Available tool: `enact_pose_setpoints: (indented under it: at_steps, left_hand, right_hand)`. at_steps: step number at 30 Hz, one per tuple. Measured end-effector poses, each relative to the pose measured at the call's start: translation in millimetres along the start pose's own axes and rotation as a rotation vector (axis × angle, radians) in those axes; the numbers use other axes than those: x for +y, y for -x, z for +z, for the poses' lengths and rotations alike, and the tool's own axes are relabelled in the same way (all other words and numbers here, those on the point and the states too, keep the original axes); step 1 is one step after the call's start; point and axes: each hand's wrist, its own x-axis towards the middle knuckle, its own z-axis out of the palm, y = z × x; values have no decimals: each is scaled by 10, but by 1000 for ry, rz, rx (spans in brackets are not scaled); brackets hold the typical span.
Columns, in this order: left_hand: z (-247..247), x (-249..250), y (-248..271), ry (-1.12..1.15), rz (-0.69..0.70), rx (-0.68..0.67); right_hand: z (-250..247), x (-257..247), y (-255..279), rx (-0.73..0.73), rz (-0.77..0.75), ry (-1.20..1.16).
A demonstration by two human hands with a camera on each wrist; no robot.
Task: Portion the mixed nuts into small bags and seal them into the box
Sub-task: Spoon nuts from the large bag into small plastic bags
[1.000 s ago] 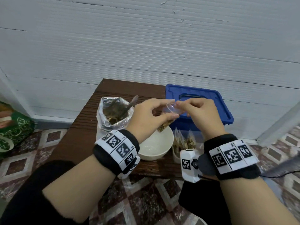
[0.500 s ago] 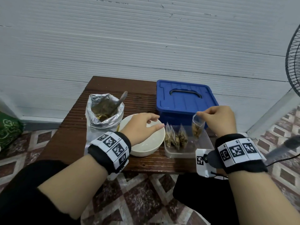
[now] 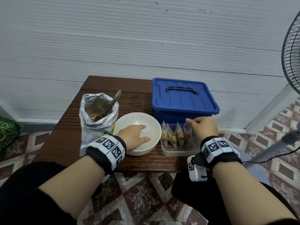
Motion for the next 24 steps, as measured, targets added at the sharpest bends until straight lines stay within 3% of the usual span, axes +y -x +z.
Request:
enact_pose_setpoints:
  at_steps: [4, 11, 15, 20, 24]
  left_hand:
    - [71, 13, 4, -126, 9, -50]
    - [80, 112, 26, -61, 43, 98]
    - [49, 79, 22, 244, 35, 226]
    - [-115, 140, 97, 517, 133, 398]
    - [-190, 225, 173, 764, 215, 442]
  right_hand:
    - [28, -19, -12, 13, -19, 6]
    - [100, -53, -11, 46, -64, 48]
    - [52, -130, 41, 90, -102, 86]
    - [-11, -286, 151, 131, -212, 140]
    - [-45, -459, 289, -58, -388, -153]
